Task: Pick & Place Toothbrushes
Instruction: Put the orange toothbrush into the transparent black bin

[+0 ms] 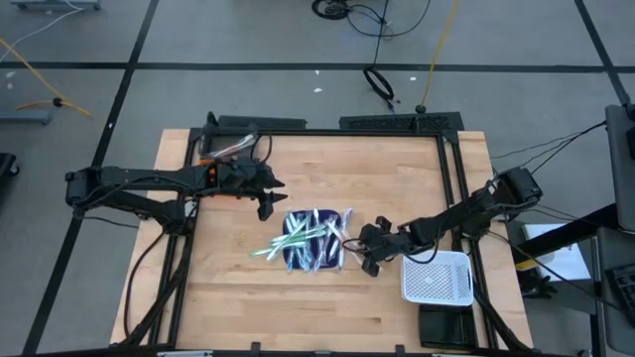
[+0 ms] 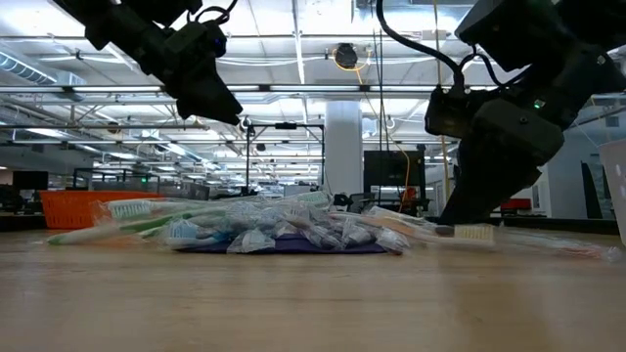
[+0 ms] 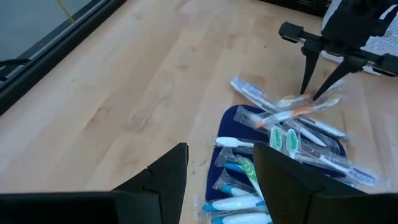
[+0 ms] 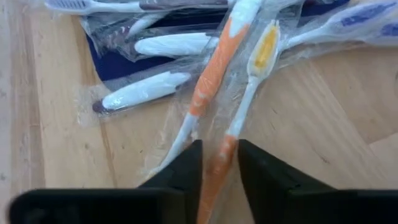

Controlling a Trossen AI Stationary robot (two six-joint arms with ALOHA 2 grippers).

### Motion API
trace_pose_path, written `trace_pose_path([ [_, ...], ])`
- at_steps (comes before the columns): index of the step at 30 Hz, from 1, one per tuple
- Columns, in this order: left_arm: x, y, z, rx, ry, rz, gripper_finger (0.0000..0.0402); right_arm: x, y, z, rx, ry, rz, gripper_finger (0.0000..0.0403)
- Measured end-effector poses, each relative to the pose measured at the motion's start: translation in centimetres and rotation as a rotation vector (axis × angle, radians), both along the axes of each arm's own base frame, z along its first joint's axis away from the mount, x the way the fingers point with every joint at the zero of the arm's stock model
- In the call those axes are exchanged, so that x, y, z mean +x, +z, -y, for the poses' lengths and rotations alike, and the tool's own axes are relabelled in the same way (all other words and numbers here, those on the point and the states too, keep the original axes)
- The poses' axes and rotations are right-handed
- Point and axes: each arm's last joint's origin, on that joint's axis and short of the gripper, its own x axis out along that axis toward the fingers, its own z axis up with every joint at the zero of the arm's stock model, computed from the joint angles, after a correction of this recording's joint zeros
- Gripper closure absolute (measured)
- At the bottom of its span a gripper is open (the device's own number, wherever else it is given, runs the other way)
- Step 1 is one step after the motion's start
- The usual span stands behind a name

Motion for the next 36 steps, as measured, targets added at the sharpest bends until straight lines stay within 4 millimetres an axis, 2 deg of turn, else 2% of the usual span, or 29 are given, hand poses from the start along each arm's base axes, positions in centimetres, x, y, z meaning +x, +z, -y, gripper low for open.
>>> trace_pose_path([
  [4, 0.0, 0.0, 0.0, 0.001, 0.0, 0.003, 0.022, 0.0, 0.1, 0.0, -0.01, 0.009, 0.005, 0.039],
  [15, 0.0, 0.1, 0.0, -0.002, 0.003, 0.01, 0.022, -0.1, 2.0, 0.5, -0.057, -0.006, 0.081, 0.0402],
  [19, 0.2, 0.3, 0.0, -0.011, 0.01, 0.043, 0.022, 0.0, 3.3, 1.2, -0.093, -0.018, 0.135, 0.0403],
  [23, 0.6, 0.8, 0.3, -0.002, -0.004, 0.102, 0.022, 0.3, 5.2, 1.9, -0.161, -0.022, 0.259, 0.0403],
  [31, 1.4, 2.7, 1.2, 0.048, -0.059, 0.3, 0.022, 1.3, 10.0, 3.6, -0.346, -0.002, 0.612, 0.0403],
  [36, 2.2, 3.7, 2.0, 0.102, -0.107, 0.434, 0.022, 1.7, 11.8, 4.7, -0.433, -0.025, 0.769, 0.0403],
])
